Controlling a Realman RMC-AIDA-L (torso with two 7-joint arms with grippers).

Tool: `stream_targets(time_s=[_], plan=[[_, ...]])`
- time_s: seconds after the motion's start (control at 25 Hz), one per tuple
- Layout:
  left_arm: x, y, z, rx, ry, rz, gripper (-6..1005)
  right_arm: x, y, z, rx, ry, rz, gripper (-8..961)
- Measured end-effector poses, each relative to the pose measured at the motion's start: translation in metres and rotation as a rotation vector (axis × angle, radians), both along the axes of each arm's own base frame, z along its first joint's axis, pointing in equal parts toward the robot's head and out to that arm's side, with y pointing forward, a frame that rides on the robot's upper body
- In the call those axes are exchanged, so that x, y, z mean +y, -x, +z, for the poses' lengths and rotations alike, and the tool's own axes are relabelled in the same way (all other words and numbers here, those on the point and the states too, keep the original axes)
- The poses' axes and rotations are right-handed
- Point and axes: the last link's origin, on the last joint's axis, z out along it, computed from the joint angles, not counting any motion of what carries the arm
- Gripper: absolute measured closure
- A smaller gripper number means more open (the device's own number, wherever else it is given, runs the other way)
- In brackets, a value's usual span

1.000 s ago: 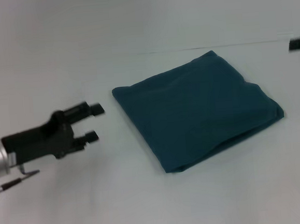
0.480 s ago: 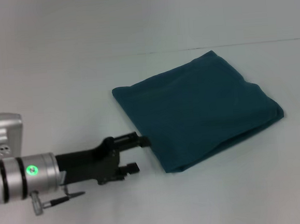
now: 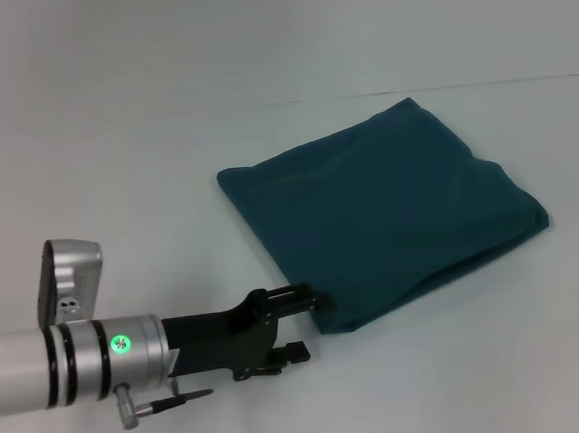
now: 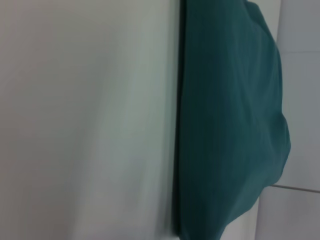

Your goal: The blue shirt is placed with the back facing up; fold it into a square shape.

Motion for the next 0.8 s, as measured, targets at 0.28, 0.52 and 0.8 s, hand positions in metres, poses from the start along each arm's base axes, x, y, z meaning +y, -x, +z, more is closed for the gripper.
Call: stream_targets(time_s=[0.28,0.52,0.8], plan=[[0.011,-0.008,-0.008,0.02,-0.014,0.001,133,-0.001,-0.002,-0.002,0.003,0.0,-0.005,28],[0.018,-0.012,-0.014,0.044,-0.023,-0.001,138,-0.001,-0.002,-0.003,0.005,0.002,-0.006,28],[0.02,-0.018,-0.023,0.065,-0.012,-0.007,145,-0.001,-0.002,-0.001,0.012,-0.008,-0.008,29]])
